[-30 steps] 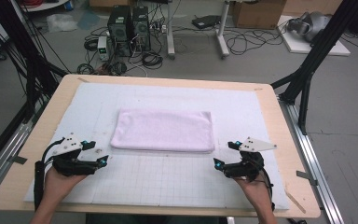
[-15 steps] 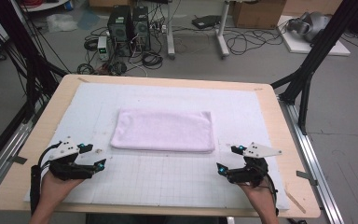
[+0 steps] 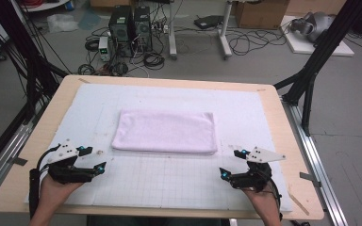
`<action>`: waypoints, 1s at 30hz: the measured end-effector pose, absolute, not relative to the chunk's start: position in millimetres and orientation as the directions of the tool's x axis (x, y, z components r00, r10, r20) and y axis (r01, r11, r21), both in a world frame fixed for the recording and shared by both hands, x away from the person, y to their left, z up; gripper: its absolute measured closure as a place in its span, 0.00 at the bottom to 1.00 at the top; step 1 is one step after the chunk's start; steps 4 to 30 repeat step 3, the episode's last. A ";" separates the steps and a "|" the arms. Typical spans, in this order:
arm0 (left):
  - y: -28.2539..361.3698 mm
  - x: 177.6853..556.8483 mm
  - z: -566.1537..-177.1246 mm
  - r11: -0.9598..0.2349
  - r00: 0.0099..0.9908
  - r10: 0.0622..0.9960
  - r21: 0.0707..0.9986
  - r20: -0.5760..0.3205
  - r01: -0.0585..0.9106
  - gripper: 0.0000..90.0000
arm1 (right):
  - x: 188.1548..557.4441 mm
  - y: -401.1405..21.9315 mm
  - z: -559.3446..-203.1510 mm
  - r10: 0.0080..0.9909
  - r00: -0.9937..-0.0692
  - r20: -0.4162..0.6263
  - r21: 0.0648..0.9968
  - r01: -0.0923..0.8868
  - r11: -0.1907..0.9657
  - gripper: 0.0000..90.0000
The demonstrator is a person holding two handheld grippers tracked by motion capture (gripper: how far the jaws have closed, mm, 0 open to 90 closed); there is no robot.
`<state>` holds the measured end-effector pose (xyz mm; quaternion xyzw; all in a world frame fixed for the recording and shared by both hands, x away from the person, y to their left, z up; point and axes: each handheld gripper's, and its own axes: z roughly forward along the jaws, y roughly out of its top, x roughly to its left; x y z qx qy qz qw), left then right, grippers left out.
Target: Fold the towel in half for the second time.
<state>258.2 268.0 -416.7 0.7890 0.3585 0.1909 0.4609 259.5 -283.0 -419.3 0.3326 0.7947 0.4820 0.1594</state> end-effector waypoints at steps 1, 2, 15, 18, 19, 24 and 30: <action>267.5 258.3 -416.8 -0.320 0.671 0.741 0.863 -0.029 0.392 0.23 | 259.6 -283.2 -419.3 0.682 -0.728 0.066 0.872 0.374 0.315 0.13; 267.2 258.3 -416.9 -0.321 0.670 0.741 0.863 -0.028 0.391 0.23 | 260.0 -283.3 -419.3 0.683 -0.727 0.064 0.873 0.372 0.315 0.13; 266.9 258.7 -417.0 -0.324 0.672 0.740 0.863 -0.025 0.388 0.23 | 260.1 -283.4 -419.4 0.682 -0.729 0.066 0.873 0.373 0.314 0.13; 266.9 258.7 -417.0 -0.324 0.672 0.740 0.863 -0.025 0.388 0.23 | 260.1 -283.4 -419.4 0.682 -0.729 0.066 0.873 0.373 0.314 0.13; 266.9 258.7 -417.0 -0.324 0.672 0.740 0.863 -0.025 0.388 0.23 | 260.1 -283.4 -419.4 0.682 -0.729 0.066 0.873 0.373 0.314 0.13; 266.9 258.7 -417.0 -0.324 0.672 0.740 0.863 -0.025 0.388 0.23 | 260.1 -283.4 -419.4 0.682 -0.729 0.066 0.873 0.373 0.314 0.13; 266.9 258.7 -417.0 -0.324 0.672 0.740 0.863 -0.025 0.388 0.23 | 260.1 -283.4 -419.4 0.682 -0.729 0.066 0.873 0.373 0.314 0.13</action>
